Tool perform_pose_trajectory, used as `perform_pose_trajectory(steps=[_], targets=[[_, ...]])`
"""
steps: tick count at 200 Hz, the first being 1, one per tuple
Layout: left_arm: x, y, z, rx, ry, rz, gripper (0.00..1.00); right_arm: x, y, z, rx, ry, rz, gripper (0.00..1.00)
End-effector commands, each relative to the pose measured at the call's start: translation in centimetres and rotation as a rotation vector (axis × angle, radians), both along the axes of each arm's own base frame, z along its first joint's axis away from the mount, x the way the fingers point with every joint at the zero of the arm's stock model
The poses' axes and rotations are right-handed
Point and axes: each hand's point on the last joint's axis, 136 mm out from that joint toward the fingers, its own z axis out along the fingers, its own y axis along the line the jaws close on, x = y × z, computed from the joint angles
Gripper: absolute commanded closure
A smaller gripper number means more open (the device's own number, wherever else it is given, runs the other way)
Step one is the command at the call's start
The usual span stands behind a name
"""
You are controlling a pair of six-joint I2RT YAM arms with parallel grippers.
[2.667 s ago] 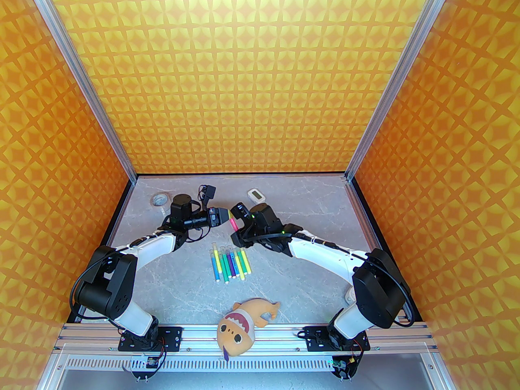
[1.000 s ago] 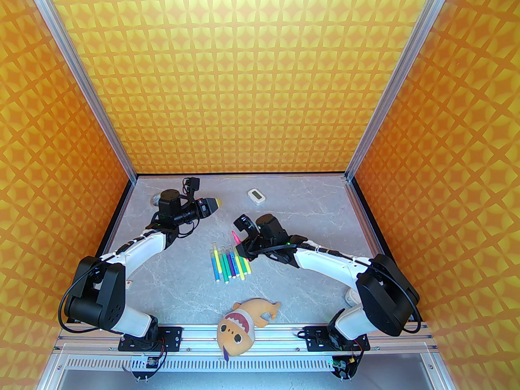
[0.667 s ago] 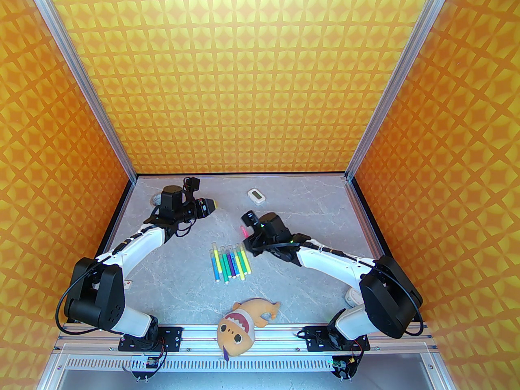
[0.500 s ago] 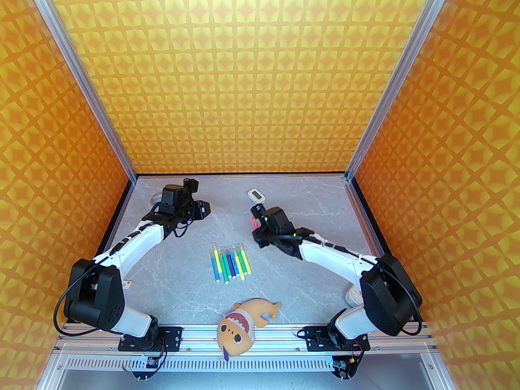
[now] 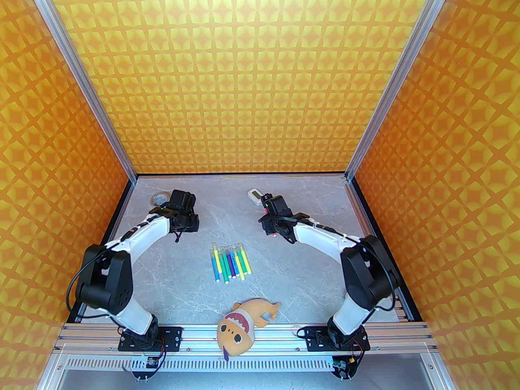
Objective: Open the pen caps
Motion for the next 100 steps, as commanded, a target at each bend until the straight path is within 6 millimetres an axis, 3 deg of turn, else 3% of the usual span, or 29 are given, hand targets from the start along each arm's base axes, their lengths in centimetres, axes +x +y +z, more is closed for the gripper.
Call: perform_pose_trajectory(steps=[1, 100], targets=[[0.8, 1.8, -0.3, 0.096, 0.020, 0.025, 1.00, 1.2, -0.9, -0.5, -0.024, 0.013, -0.053, 1.00], [0.8, 4.6, -4.0, 0.121, 0.113, 0.101, 1.00, 1.7, -4.6, -4.6, -0.045, 0.133, -0.181, 0.95]])
